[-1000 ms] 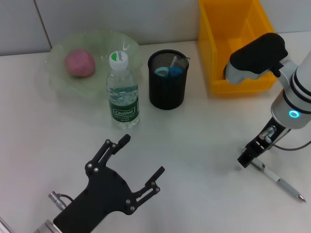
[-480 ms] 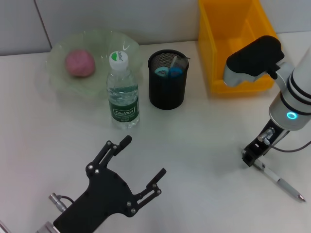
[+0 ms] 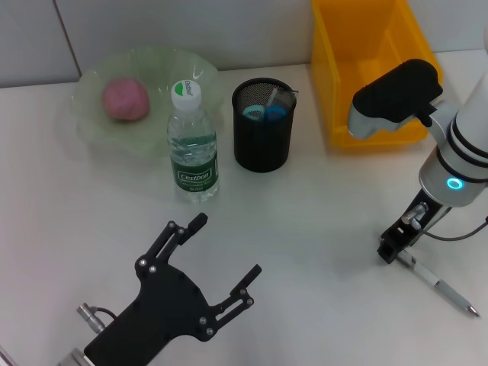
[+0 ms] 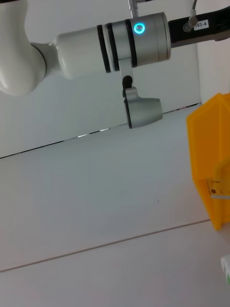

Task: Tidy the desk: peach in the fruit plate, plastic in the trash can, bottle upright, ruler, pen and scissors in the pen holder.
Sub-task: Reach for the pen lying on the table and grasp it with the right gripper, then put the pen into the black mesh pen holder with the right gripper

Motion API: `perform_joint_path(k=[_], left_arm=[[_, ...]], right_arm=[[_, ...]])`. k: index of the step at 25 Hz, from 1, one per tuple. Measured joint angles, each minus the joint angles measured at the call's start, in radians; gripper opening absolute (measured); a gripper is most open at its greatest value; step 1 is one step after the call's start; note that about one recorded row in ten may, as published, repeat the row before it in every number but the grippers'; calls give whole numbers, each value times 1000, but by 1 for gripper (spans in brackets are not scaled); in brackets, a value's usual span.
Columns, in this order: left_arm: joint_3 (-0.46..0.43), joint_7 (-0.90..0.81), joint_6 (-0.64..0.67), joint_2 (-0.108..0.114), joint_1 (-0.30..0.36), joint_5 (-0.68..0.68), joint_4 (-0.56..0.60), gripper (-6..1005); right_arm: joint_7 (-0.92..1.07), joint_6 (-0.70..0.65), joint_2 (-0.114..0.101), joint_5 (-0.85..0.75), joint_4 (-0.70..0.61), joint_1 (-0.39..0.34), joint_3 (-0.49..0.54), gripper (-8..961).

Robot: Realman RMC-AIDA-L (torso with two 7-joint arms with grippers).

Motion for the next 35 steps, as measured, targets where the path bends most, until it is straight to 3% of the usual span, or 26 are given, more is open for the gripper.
perform_joint_path(k=[11,17,31,35], left_arm=[[1,0,0,0,-1,0,2,843],[1,0,0,0,-1,0,1,843],[3,0,0,1,-1,0,4,843],[3,0,-2,2,1,0,5,843]], right_arm=[[-2,0,0,1,1,4,-3,450],[-3,0,0,0,12,5,-7,335],[-16,14,-2,-2,25,9,-41,277],[-17,13,-1,-1,-27,-9,-52,243]])
